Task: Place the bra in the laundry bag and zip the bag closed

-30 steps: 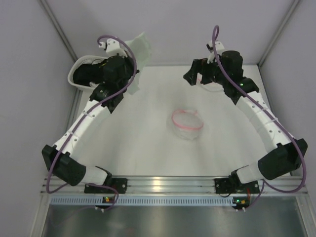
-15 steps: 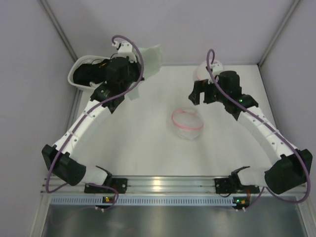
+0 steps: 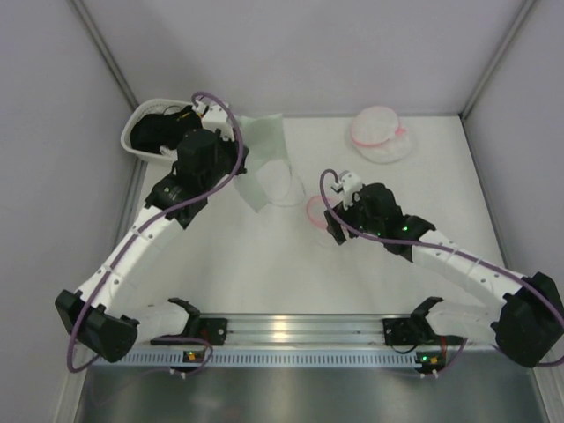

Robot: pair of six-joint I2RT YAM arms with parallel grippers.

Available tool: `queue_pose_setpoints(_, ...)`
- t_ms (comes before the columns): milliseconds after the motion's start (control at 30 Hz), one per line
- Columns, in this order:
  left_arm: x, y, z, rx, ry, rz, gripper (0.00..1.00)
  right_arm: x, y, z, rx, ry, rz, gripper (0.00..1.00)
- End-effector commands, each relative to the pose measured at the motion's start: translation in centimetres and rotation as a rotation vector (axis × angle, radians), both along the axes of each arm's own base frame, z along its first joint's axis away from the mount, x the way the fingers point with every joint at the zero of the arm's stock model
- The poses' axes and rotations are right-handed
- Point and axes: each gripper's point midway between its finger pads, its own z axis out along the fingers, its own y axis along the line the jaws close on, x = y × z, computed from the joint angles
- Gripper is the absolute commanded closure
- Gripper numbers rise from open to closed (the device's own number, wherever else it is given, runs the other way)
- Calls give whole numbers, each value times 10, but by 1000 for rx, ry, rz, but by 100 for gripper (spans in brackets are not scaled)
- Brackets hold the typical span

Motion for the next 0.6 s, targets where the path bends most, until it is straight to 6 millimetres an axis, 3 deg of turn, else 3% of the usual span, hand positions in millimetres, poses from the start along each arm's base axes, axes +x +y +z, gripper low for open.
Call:
queue_pose_setpoints(0,-14,26,7,-45,-28,107,100,27,2,31,11,-176,-68,23)
queue_pose_setpoints(33,-20,29,12,-55,-43,107,100,29,3,28,-1,-172,-70,27)
queue_pose_setpoints(67,-22,32,10,-56,-42,118,100,29,6,26,-3,-168,-58,38)
queue_pose_setpoints(133,-26,44,7,-52,-50,171,100,26,16,18,-2,-147,-3,43)
queue_pose_setpoints(267,-26,60,6,-19,-57,239,100,20,27,12,-1,-114,43,38)
queue_pose_setpoints(433,-22,62,-1,-4,-41,253,100,19,28,43,50,-169,26,30)
queue_pose_setpoints(567,-19,58,-5,2,-28,239,100,18,25,56,28,-168,27,30)
